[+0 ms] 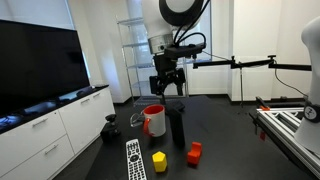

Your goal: Place the box on its side.

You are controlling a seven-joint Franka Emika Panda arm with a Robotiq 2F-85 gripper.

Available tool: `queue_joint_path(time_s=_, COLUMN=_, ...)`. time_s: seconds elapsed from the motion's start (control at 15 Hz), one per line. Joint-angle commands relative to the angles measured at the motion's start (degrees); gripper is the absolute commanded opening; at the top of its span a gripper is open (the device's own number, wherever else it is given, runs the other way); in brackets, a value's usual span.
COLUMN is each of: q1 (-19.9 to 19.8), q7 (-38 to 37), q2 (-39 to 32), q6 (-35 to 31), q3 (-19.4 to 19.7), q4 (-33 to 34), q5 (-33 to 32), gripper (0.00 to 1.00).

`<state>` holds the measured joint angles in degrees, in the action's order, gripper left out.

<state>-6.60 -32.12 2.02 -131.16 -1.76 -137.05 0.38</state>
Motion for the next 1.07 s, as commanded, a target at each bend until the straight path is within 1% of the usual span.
queue_joint_path(time_s=0.0, q1=1.86, q7=-1.87, q2=-1.35, q6=-2.02, q3=0.95, q4=-0.73, q5=-1.84, gripper=1.0)
queue_joint_path(time_s=0.33, q1=3.93, q7=-3.68, q2=-5.64, q6=-5.67, q3=1.58, q4=-0.98, q5=-2.86, gripper=1.0)
queue_joint_path(time_s=0.4, q1=4.26, q7=-4.15, q2=-6.39, q6=-6.27, q3=1.79, q4=-0.78, q5=-3.37, gripper=0.86)
queue_joint_path(time_s=0.47, q1=4.6, q7=-4.67, q2=-6.79, q6=-6.83, q3=2.08, q4=-0.77, q5=-4.15, gripper=0.74)
queue_joint_path(time_s=0.53, q1=4.95, q7=-5.33, q2=-6.86, q6=-7.7, q3=2.38, q4=-1.05, q5=-4.92, gripper=0.67)
queue_joint_path(time_s=0.6, q1=5.27, q7=-5.65, q2=-6.95, q6=-8.01, q3=2.67, q4=-1.22, q5=-5.39, gripper=0.58)
queue_joint_path(time_s=0.67, q1=5.59, q7=-6.59, q2=-6.8, q6=-8.59, q3=2.95, q4=-1.39, q5=-6.66, gripper=0.51)
queue_joint_path(time_s=0.87, q1=6.35, q7=-8.91, q2=-6.68, q6=-8.77, q3=3.39, q4=-1.59, q5=-9.97, gripper=0.27)
queue_joint_path(time_s=1.0, q1=6.82, q7=-10.22, q2=-6.73, q6=-8.51, q3=3.54, q4=-1.55, q5=-11.75, gripper=0.13)
